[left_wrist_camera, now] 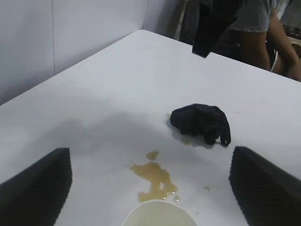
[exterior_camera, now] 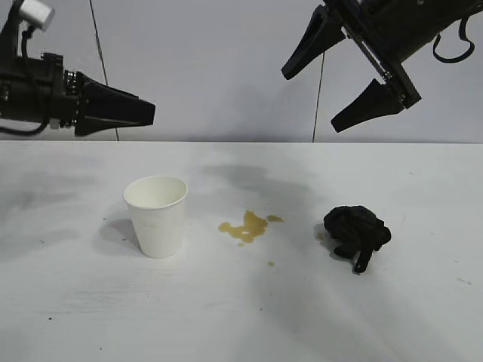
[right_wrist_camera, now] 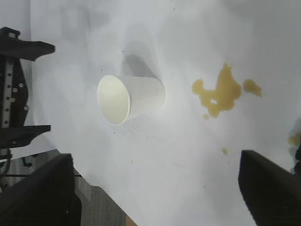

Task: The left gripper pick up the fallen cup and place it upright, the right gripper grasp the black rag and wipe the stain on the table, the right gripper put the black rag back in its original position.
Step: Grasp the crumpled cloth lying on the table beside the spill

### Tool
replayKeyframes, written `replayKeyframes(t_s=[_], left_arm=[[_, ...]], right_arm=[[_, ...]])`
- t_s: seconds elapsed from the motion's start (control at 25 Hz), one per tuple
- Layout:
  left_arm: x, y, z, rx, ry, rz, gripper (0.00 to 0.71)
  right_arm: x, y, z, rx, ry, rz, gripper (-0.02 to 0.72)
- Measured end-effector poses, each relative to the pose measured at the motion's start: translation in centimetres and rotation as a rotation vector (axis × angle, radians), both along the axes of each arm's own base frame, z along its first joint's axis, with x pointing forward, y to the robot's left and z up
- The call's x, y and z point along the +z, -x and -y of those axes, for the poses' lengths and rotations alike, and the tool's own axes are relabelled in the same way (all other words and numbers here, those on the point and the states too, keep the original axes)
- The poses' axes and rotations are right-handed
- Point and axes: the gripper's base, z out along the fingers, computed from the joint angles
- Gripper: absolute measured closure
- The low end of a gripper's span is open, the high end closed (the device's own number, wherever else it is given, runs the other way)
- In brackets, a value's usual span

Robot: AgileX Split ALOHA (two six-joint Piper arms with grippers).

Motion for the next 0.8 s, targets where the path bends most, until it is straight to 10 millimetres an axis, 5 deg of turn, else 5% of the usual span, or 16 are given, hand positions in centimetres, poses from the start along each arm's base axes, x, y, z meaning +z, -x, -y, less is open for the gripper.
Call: replayKeyframes(t_s=[0.36,0.8], left_arm=[[3.6,-0.8,-0.7,0.113,-0.085,-0.298,0.053],[6.8,-1.9,-0.4,0.265,0.129,-0.641,0.053]], right_arm=[[0.0,0.0,0.0,-0.002,0.000,0.002,0.054],[0.0,0.0,0.0,0.023,-0.002,0.028,0.054]])
